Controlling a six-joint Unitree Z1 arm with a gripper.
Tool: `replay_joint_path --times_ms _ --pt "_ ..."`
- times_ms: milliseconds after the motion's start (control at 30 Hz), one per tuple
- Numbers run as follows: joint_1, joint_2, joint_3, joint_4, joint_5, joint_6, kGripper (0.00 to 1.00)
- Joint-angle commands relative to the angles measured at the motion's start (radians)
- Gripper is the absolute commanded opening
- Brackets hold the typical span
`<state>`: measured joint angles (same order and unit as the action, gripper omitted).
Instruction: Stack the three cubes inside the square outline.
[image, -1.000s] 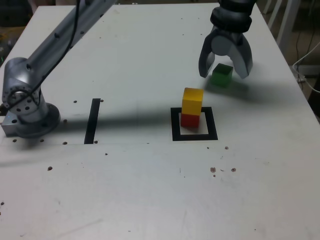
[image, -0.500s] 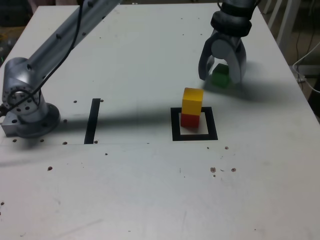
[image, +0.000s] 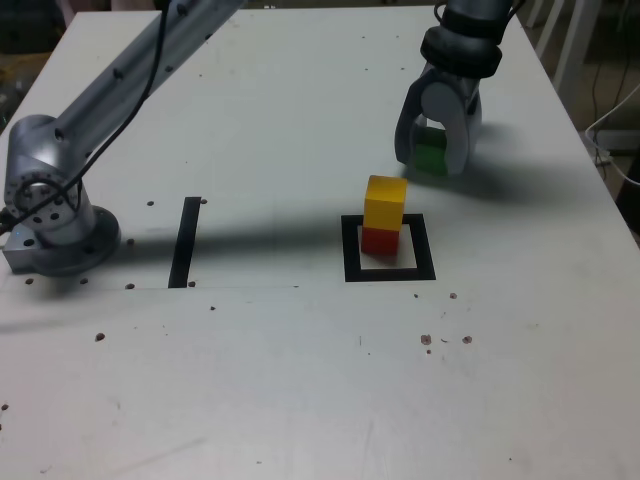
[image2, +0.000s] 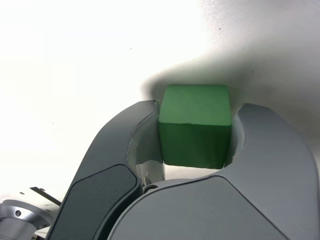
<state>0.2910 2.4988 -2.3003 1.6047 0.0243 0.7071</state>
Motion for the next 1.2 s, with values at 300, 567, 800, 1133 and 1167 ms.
replay_joint_path --times_ms 300,567,800,1133,1167 --pt "-0.025 -0.081 0.021 0.033 0.043 -0.034 0.26" --pt "-0.067 -0.241 0.114 0.034 0.047 -0.105 0.26" --pt "-0.116 -0.347 0.223 0.033 0.01 -0.199 0.26" --pt "-0.197 -0.41 0.353 0.031 -0.046 -0.367 0.26" --pt "-0.204 -0.411 0.361 0.031 -0.05 -0.378 0.26"
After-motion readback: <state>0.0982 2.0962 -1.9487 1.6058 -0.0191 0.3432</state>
